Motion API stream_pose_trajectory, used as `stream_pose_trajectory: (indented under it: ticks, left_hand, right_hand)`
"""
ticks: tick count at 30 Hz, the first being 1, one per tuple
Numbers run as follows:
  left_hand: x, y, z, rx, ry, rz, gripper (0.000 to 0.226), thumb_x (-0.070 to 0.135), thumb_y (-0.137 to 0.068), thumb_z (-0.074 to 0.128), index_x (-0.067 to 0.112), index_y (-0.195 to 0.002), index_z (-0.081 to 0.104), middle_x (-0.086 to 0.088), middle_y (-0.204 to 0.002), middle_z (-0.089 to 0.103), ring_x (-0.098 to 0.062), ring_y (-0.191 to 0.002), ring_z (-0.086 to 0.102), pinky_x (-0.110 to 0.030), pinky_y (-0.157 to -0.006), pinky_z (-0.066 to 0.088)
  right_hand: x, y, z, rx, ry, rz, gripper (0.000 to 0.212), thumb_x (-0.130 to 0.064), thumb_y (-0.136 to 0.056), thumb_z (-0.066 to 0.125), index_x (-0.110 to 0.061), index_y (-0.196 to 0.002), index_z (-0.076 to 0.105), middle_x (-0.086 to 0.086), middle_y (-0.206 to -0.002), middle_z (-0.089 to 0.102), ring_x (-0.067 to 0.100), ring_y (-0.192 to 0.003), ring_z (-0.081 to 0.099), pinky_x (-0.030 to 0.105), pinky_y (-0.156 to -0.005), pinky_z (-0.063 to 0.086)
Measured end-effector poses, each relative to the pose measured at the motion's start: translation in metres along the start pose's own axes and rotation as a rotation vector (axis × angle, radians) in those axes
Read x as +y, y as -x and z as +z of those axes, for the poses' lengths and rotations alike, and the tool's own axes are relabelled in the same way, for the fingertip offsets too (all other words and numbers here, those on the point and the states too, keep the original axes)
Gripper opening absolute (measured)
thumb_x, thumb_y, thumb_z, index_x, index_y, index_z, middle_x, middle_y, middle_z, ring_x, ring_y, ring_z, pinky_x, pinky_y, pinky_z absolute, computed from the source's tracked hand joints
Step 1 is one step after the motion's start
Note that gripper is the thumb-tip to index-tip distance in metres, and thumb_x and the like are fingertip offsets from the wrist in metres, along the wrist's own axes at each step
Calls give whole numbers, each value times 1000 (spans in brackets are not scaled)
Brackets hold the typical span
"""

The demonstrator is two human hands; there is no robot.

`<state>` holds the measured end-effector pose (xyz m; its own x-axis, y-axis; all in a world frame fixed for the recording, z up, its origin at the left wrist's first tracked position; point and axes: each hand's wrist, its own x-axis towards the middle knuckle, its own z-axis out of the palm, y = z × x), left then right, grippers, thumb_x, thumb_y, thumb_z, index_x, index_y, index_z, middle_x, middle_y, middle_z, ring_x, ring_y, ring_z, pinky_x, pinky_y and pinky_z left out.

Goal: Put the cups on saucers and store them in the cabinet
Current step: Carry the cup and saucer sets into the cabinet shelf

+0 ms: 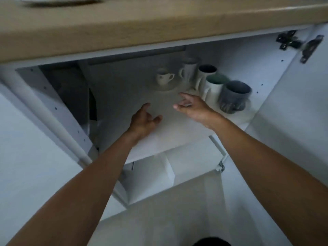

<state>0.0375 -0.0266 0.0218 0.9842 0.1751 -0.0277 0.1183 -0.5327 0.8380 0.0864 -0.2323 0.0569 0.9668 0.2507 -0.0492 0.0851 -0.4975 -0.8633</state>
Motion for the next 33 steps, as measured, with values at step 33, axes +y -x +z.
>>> stream_pose_trajectory:
  ticks: [33]
  left_hand:
    - [234, 140, -309, 142, -337, 76, 65, 47, -86, 62, 19, -142, 45, -6, -127, 57, -27, -120, 45, -32, -103, 33]
  right_hand:
    - [-343, 109, -109, -323, 82, 56, 91, -54, -83, 70, -36, -157, 20, -2, -153, 39, 12, -139, 39, 27, -98, 38]
